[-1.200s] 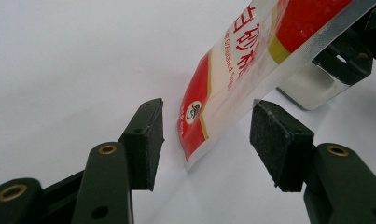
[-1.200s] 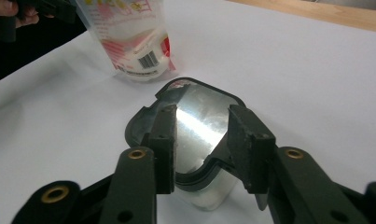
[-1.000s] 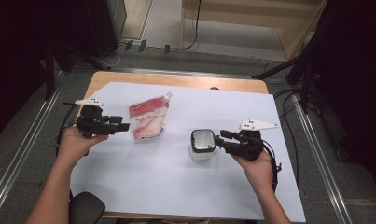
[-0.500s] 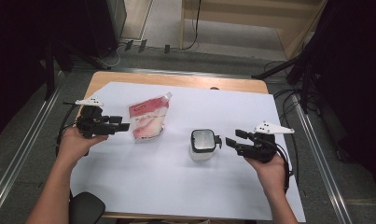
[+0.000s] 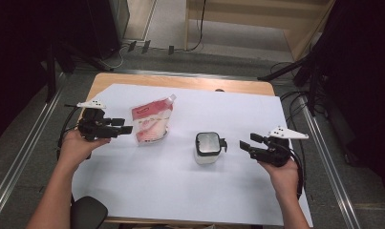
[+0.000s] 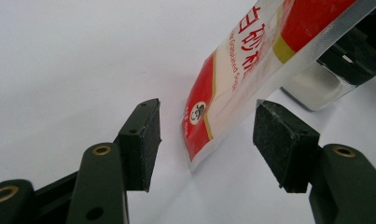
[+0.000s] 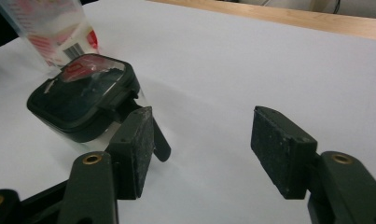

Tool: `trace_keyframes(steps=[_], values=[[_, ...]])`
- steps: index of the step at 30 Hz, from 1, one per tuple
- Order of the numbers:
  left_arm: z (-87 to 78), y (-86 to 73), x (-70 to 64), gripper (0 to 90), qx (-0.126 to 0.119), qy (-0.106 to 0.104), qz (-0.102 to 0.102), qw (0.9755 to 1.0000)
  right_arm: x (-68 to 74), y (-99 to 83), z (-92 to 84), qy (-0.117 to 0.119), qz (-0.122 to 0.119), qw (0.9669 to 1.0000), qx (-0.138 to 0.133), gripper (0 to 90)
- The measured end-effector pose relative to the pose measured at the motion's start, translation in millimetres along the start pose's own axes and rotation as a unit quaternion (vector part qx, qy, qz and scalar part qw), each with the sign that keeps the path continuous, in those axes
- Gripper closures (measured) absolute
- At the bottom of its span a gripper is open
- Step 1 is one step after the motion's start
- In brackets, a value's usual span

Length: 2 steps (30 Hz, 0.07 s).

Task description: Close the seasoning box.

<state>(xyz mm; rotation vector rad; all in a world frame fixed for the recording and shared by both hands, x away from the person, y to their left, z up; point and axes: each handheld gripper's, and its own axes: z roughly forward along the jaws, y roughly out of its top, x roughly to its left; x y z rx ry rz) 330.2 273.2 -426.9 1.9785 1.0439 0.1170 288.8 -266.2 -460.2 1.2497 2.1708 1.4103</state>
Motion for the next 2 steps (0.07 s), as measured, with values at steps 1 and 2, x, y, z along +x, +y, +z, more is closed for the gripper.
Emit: trace_keyframes(steps=[1, 2], values=[[0.0, 0.0, 0.2, 42.5, 0.001, -0.001, 0.000, 1.0000, -0.9, -0.3, -0.2, -0.003, -0.001, 1.0000, 0.001, 39.0], [0.2, 0.0, 0.4, 42.3, 0.001, -0.002, -0.001, 1.0000, -1.5, -0.7, -0.3, -0.004, -0.001, 1.0000, 0.000, 39.0]])
